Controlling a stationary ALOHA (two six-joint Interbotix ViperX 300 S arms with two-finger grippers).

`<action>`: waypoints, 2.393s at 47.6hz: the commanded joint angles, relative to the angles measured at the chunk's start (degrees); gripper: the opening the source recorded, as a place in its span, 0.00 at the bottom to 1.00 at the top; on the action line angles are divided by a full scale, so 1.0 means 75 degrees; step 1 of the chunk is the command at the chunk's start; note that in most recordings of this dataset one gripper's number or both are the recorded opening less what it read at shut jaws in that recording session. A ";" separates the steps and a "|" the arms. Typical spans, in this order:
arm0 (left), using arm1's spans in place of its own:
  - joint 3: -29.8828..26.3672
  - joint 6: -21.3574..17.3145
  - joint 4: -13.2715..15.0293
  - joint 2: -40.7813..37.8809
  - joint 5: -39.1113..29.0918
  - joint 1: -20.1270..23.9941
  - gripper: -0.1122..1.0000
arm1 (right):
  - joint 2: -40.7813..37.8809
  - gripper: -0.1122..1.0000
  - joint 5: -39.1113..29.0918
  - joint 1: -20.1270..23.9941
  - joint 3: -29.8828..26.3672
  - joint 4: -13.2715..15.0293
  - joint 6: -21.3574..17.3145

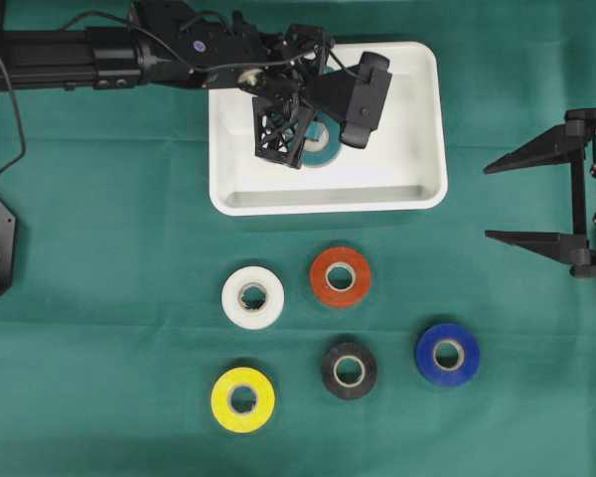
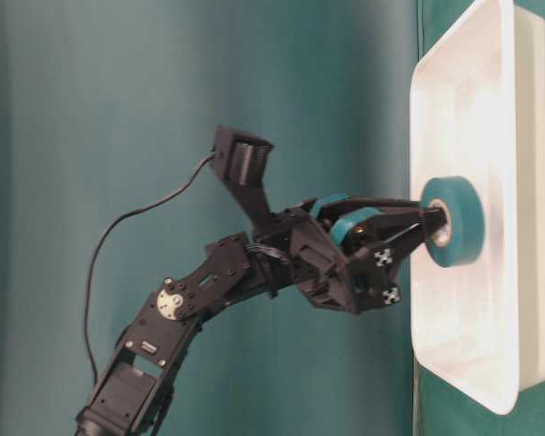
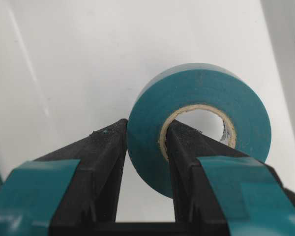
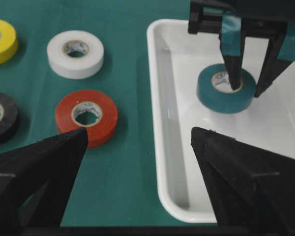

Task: Pick up the tape from a random location and place it into the white case.
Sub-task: 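Lower the teal roll into the tray and open the left gripper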

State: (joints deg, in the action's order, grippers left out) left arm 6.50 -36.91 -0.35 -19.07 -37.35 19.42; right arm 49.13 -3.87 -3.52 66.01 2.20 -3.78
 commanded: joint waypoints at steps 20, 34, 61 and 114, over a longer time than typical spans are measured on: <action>-0.0152 0.0117 0.0035 0.0129 0.0152 -0.0012 0.29 | -0.0035 0.93 0.0047 0.0012 -0.0164 0.0059 0.0012; -0.0152 0.0141 0.0047 0.0141 0.0141 -0.0012 0.29 | -0.0035 0.93 0.0059 0.0012 -0.0164 0.0070 0.0012; -0.0129 0.0117 0.0035 0.0164 0.0480 -0.0023 0.91 | -0.0035 0.93 0.0047 0.0012 -0.0164 0.0059 0.0012; -0.0188 0.0141 0.0035 0.1875 -0.0938 -0.0469 0.91 | 0.0000 0.93 0.0035 0.0012 -0.0234 0.0047 -0.0047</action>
State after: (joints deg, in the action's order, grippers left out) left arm 6.42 -35.95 -0.18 -7.03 -44.56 15.91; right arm 49.31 -3.96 -3.52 65.83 2.55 -4.04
